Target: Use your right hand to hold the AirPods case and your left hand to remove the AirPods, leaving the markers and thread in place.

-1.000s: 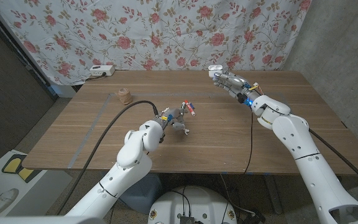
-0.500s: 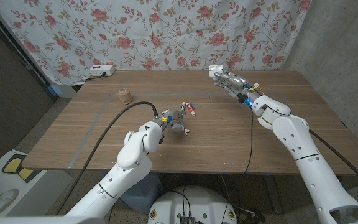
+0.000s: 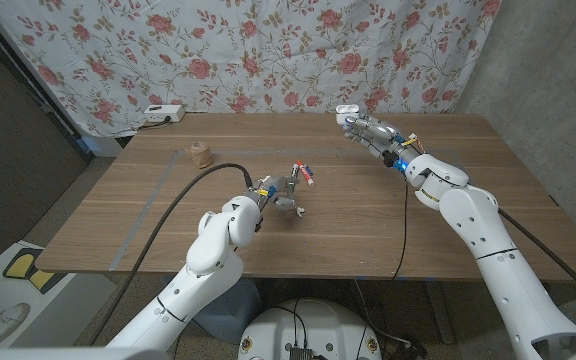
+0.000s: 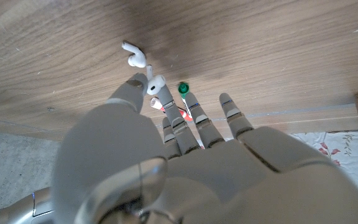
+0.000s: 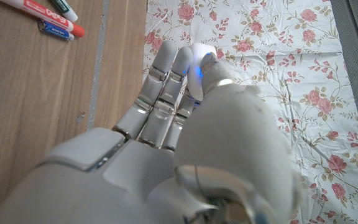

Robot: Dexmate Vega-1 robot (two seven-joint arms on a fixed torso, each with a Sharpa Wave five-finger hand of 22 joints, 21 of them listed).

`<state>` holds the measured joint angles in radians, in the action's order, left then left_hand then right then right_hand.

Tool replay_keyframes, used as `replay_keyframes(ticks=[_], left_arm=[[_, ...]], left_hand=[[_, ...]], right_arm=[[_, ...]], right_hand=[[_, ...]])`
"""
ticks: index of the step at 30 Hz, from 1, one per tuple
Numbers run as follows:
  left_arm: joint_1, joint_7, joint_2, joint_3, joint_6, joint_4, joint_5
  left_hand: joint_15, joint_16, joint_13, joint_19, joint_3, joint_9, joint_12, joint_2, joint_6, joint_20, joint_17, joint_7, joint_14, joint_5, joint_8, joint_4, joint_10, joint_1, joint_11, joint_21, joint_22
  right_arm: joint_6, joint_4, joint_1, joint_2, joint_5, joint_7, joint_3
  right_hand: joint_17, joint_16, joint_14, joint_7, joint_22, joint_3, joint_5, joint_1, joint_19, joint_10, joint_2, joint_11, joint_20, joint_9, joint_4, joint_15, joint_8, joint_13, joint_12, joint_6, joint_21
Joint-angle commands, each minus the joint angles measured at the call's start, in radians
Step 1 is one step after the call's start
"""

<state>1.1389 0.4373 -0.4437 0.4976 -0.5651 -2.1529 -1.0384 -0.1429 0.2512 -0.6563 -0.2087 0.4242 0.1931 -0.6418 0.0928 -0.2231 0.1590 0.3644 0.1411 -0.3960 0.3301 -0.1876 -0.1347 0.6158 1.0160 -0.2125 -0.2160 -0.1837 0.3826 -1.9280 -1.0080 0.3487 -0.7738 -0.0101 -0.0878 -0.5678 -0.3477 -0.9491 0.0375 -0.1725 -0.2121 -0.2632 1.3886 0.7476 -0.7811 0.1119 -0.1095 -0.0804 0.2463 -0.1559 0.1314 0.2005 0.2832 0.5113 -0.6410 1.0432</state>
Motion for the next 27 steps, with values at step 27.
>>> replay_keyframes(ticks=[27], left_arm=[[0.009,-0.017,0.017,-0.046,0.046,-0.032,0.068]], left_hand=[[0.023,-0.025,0.059,0.014,-0.001,0.000,0.070,-0.013,-0.002,-0.002,-0.033,-0.001,0.029,-0.011,-0.011,0.014,-0.019,-0.069,0.002,0.004,-0.005]], right_arm=[[-0.001,0.004,0.011,0.001,0.000,-0.003,-0.006]], right_hand=[[-0.006,0.003,-0.006,0.001,-0.002,-0.006,-0.005,0.006,-0.011,-0.040,0.012,-0.030,-0.096,0.003,0.001,0.105,0.003,0.113,0.006,0.002,0.009]])
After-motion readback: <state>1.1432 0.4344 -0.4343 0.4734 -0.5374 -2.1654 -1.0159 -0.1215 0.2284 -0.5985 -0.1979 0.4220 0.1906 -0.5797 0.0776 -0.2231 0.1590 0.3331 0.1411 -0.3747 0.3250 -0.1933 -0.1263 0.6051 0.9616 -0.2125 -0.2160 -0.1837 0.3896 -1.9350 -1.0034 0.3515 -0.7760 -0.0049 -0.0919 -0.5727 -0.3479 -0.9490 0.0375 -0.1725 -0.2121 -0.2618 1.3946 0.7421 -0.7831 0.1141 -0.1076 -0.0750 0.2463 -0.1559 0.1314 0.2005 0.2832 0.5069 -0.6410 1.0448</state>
